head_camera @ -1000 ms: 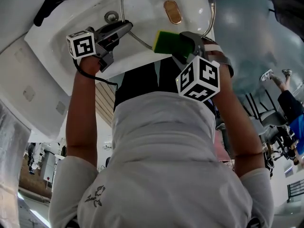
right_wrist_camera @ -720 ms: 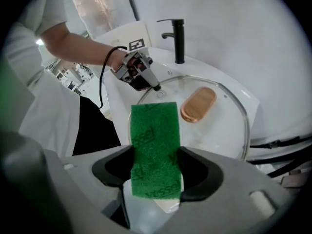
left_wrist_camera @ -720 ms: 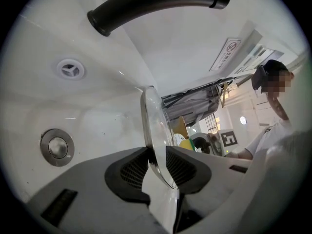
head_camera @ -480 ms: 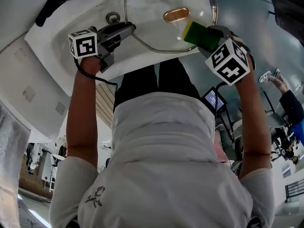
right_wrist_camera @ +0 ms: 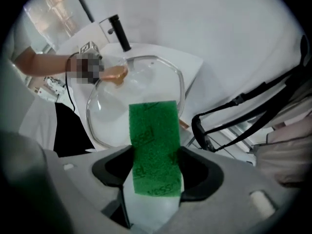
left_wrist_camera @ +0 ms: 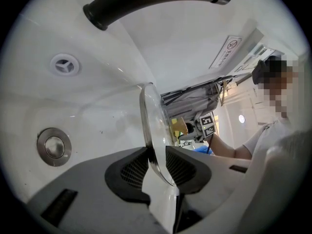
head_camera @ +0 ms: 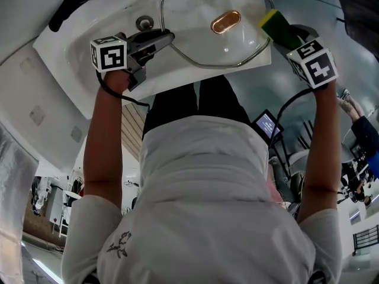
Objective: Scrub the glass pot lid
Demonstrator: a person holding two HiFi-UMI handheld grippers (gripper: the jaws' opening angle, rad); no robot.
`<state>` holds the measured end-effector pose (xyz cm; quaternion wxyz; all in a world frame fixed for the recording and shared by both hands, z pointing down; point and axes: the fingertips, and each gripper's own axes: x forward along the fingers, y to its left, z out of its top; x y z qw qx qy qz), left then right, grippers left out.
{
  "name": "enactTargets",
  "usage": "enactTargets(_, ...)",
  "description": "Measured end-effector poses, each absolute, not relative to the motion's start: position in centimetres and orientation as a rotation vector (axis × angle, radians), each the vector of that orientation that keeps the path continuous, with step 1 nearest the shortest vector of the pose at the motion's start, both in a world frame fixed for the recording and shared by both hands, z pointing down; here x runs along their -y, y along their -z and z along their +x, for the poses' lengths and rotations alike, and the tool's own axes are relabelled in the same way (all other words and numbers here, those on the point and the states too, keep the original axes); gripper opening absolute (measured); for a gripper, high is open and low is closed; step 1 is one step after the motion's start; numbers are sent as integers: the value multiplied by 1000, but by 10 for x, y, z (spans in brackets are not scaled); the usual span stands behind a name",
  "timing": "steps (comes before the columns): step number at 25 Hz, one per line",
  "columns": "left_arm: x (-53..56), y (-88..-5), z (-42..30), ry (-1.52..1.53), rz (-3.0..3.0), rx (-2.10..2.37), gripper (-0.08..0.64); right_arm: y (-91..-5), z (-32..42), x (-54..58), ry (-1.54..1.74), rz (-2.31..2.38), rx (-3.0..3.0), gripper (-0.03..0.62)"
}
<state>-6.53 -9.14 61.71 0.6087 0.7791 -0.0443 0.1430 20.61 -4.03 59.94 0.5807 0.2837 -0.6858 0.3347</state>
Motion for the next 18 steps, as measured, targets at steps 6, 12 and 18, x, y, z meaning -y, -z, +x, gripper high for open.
enactTargets(6, 91, -617, -66, -330, 1804, 101, 112, -576, 145, 90, -852, 791, 1709, 293)
enactTargets(12, 92, -618, -65, -339, 1806, 91, 112, -575, 109, 125, -871, 878, 1743, 292)
enactTargets(18, 92, -618, -66, -329, 1803, 94, 112, -581, 110, 127, -892, 898, 1767, 290)
